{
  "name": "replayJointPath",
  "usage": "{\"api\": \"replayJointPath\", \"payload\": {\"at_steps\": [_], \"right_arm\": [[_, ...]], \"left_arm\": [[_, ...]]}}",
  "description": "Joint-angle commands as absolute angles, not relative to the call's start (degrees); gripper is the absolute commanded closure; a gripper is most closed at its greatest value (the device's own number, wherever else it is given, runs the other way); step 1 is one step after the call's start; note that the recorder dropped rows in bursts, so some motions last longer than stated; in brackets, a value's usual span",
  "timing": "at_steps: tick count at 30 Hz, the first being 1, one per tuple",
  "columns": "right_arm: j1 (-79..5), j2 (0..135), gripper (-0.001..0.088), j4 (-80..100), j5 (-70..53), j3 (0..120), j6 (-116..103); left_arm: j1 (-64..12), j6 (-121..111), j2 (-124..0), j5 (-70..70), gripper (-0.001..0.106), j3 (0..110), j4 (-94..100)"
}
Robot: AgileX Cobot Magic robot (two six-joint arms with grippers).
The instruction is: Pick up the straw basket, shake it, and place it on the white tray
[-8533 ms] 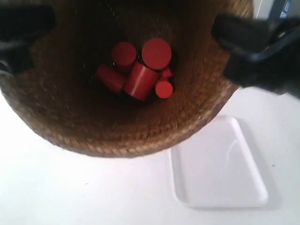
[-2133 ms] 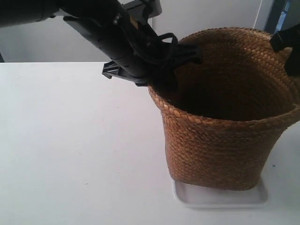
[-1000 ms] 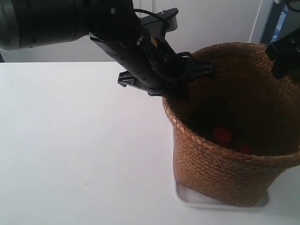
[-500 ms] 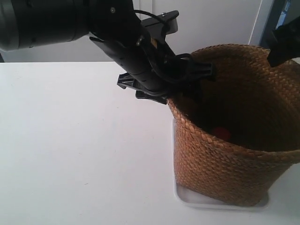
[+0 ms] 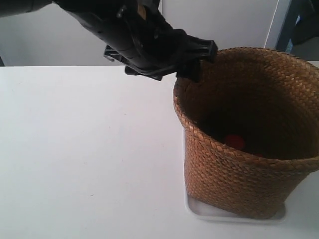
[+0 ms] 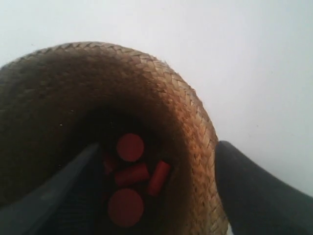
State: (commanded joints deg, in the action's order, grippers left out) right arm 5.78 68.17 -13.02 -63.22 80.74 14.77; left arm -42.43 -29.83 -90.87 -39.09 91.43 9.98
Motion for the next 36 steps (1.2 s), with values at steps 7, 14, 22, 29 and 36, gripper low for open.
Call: {"api": "replayJointPath", "payload": {"at_steps": [7, 14, 22, 29, 36], "right_arm": [[5.8, 60.5, 0.0367, -14.1, -63.2, 80.7, 14.8], [5.8, 56.1, 0.0686, -16.4, -65.4, 80.5, 14.8], [3.5, 54.1, 0.0868, -16.8, -66.1, 80.5, 15.0], [0.5, 44.9, 0.0868, -15.1, -60.2, 71.4, 17.4], [0.5, 40.4, 0.0868, -14.6, -56.3, 65.0, 17.7]], "left_arm": [[-42.4, -28.5, -84.9, -42.2, 0.036, 91.4, 14.5], [-42.4, -21.4, -80.6, -46.6, 0.064, 91.4, 14.4], [-42.4, -19.5, -77.6, -48.3, 0.105, 88.2, 14.4], [-42.4, -19.5, -63.1, -26.8, 0.105, 68.2, 14.2], [-42.4, -19.6, -51.4, -12.9, 0.105, 54.5, 13.6]]}}
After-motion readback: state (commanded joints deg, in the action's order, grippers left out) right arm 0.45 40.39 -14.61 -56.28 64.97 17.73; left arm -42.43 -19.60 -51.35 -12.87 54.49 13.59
